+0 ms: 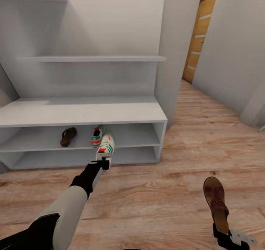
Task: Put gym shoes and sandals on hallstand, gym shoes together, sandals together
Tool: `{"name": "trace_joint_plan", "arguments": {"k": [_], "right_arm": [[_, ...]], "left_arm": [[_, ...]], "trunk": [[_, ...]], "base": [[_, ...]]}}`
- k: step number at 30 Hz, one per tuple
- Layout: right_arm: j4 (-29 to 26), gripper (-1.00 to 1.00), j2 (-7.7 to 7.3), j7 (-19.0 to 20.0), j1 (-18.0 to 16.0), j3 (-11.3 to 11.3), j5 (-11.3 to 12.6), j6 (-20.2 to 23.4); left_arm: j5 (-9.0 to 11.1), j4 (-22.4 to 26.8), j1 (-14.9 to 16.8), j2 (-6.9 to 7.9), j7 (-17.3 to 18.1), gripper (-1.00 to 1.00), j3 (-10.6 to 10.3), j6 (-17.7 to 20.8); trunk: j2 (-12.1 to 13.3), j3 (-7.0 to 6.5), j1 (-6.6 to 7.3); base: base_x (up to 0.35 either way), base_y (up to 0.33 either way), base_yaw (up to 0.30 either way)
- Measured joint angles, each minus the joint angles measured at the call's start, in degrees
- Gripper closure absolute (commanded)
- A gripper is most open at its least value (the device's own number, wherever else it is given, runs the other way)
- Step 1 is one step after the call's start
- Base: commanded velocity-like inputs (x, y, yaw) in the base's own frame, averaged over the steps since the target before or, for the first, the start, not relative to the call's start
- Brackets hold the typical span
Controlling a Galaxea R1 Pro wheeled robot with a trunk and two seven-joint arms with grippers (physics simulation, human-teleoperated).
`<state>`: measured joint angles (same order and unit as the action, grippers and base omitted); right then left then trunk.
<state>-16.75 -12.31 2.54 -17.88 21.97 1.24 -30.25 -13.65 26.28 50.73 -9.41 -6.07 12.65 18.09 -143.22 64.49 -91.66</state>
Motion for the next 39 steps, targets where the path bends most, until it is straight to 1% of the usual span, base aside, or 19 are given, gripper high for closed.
{"name": "trace_joint_plan", "arguments": {"k": [11,20,26,33,39], "right_arm": [[0.03,1.0,0.0,-0.01,0.0,-0.02,0.0,0.05],[0.0,1.0,0.0,0.0,-0.01,0.01,0.01,0.02],[0.0,1.0,0.0,0.0,-0.01,-0.01,0.0,0.05],[0.0,1.0,0.0,0.0,-0.01,0.0,0.0,0.07],[0.0,1.0,0.0,0.0,-0.01,0.0,0.0,0.07]], "left_arm": [[0.01,0.06,0.05,0.08,-0.1,1.0,-0.03,0.09],[0.14,0.07,-0.03,0.08,-0.02,1.0,0.0,0.1],[0.17,0.07,-0.04,0.08,-0.09,1.0,0.0,0.09],[0.17,0.07,-0.04,0.08,-0.1,1.0,0.0,0.09],[0.18,0.07,-0.18,0.08,-0.08,1.0,0.0,0.09]], "trunk": [[0.0,0.0,0.01],[0.0,0.0,-0.02],[0.0,0.0,0.0],[0.0,0.0,-0.02],[0.0,0.0,0.01]], "base": [[0.317,-0.05,0.0],[0.077,0.0,0.0],[0.243,0.0,0.0],[0.054,0.0,0.0],[0.272,0.0,0.0]]}}
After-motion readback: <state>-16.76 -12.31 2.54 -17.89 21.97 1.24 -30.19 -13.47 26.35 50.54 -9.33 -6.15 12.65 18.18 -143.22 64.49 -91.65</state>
